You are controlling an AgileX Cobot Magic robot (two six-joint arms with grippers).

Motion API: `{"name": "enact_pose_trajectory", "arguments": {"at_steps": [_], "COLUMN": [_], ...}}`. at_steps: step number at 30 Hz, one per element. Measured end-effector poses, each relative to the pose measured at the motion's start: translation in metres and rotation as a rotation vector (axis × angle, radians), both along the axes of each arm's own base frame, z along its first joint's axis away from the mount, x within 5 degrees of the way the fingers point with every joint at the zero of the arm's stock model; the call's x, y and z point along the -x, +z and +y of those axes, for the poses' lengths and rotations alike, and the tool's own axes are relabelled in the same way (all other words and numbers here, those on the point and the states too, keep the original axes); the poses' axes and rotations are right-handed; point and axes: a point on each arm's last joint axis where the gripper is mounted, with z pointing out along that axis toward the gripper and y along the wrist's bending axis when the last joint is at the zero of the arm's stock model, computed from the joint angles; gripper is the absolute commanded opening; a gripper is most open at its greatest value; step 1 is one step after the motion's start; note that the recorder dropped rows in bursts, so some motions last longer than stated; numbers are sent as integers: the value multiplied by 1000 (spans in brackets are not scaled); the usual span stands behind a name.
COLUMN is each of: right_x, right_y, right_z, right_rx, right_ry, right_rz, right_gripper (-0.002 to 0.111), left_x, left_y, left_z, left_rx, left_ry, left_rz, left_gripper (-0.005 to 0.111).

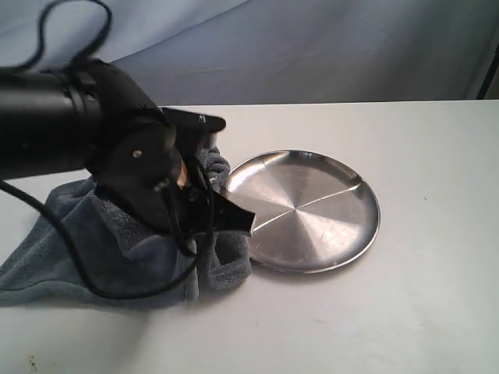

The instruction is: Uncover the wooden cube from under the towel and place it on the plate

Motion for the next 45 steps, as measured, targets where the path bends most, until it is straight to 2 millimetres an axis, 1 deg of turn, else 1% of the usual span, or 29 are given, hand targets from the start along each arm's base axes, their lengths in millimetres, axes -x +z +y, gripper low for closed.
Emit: {"name": "enact_pose_trajectory", "arguments": {"at_steps": [5,11,14,18,23,25,27,30,32,35,38,40,42,45], "right_x": [0,0,0,0,0,0,0,0,0,0,0,0,0,0], "right_y": [0,0,0,0,0,0,0,0,0,0,0,0,0,0], "right_z": [0,0,0,0,0,0,0,0,0,0,0,0,0,0], "right_rx": [0,0,0,0,0,0,0,0,0,0,0,0,0,0], "right_ry": [0,0,0,0,0,0,0,0,0,0,0,0,0,0], "right_rz": [0,0,0,0,0,0,0,0,0,0,0,0,0,0], "right_gripper": [0,0,0,0,0,0,0,0,0,0,0,0,0,0], "left_x": [-2,-8,-19,-39,-59,-65,-70,-79,-85,-91,-95,-95,-94,-93], "left_y": [49,97,111,119,120,119,116,106,95,78,64,58,54,50], "left_z": [20,42,56,88,135,149,160,174,181,186,187,185,182,179], "left_rx": [-47,-154,-196,-236,-294,-307,-323,-354,-400,-471,-510,-493,-465,-433], "left_ry": [24,61,117,220,333,369,400,440,444,428,423,429,439,427], "left_rz": [-195,-408,-461,-478,-466,-460,-449,-413,-363,-281,-218,-181,-152,-119], "left_gripper": [0,0,0,0,0,0,0,2,7,23,45,61,70,70]}}
